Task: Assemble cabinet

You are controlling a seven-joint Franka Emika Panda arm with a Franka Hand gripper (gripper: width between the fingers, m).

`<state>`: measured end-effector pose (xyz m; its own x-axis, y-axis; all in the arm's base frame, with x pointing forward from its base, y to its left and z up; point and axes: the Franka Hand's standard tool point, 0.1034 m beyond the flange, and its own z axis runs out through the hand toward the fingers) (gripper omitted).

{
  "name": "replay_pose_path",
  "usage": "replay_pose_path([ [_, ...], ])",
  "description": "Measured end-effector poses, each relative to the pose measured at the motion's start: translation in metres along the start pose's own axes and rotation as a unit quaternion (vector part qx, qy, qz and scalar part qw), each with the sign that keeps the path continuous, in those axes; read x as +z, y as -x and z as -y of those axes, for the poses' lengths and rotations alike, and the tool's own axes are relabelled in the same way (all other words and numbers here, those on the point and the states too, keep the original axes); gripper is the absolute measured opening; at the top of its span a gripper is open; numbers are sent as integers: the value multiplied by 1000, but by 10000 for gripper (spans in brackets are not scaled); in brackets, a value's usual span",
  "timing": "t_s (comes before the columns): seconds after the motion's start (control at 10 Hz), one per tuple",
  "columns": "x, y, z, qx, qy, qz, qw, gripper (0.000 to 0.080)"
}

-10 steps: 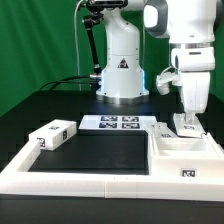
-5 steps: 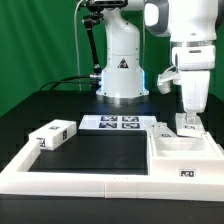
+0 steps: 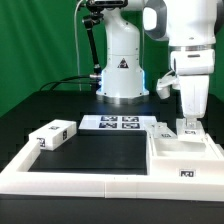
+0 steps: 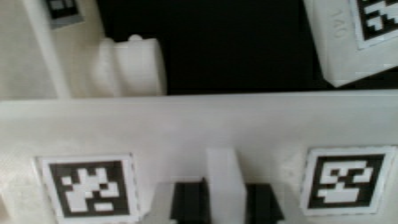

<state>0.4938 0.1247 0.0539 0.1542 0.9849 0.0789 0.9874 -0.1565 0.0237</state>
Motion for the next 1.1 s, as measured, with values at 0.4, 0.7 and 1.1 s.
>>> replay_pose_path([
  [0.4, -1, 0, -5, -3, 2, -1, 1000, 70],
  [0.7, 0, 1, -7, -13, 5, -3, 1000, 70],
  [1.1, -1, 0, -47, -25, 7, -6, 1000, 70],
])
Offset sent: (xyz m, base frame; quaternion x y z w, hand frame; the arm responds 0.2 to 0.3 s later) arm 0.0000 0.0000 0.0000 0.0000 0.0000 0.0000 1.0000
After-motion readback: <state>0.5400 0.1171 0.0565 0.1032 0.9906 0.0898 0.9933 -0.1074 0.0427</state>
